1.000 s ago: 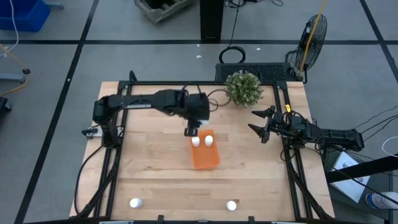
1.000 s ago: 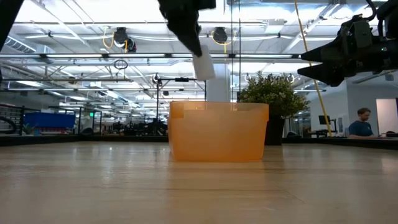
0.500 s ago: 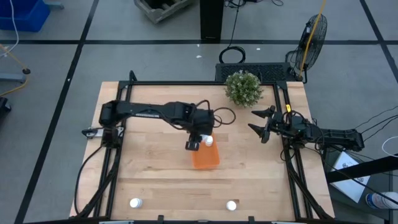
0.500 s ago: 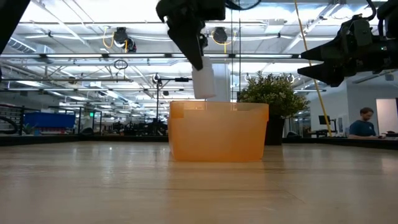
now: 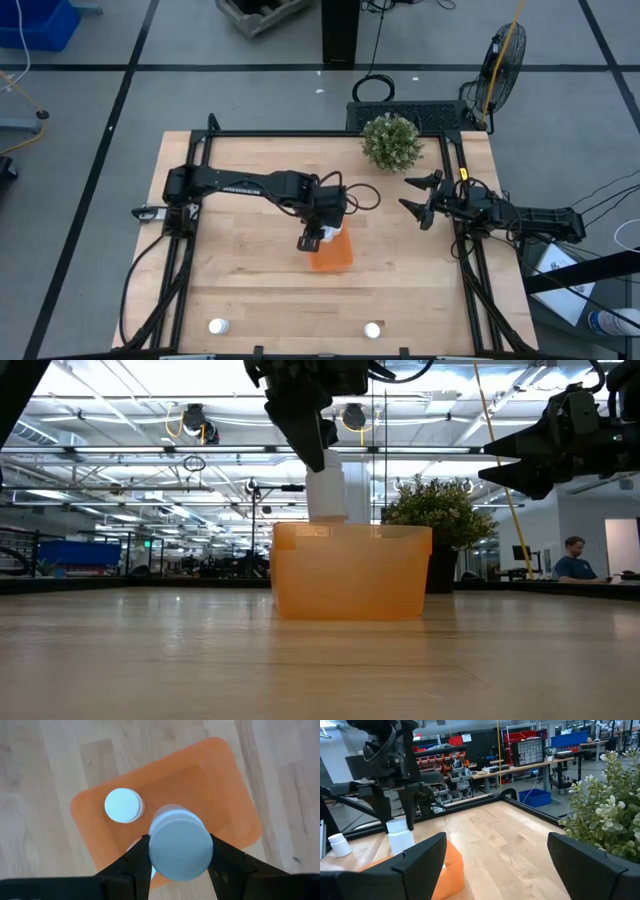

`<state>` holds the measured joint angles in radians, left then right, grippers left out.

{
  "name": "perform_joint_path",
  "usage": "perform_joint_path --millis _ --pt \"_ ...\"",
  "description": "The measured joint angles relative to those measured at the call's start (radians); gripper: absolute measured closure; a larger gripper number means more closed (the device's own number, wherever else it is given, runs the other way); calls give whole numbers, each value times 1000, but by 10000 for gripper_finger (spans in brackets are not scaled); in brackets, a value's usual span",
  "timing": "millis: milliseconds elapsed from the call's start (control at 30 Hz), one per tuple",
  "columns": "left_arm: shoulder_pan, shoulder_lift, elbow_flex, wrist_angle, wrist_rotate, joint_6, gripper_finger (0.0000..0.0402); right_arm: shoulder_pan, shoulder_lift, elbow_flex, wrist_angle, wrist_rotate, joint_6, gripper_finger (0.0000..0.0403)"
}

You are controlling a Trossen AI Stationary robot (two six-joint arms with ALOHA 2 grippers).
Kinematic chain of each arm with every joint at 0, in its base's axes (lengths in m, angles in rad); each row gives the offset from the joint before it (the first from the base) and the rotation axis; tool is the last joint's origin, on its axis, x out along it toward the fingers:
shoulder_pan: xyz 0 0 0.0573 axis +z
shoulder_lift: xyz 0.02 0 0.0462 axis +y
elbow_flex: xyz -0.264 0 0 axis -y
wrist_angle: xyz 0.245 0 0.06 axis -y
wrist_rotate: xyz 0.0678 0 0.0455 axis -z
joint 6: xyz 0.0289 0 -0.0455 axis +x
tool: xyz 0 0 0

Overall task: Pick and place pill bottles into a basket
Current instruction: Put the white pill bottle into the orange container

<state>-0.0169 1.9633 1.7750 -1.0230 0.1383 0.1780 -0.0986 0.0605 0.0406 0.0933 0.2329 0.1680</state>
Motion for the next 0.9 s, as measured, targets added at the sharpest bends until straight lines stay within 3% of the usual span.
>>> perform_joint_path --millis 900 --pt "-4 138 -39 67 -45 22 242 0 0 0 0 -2 2 64"
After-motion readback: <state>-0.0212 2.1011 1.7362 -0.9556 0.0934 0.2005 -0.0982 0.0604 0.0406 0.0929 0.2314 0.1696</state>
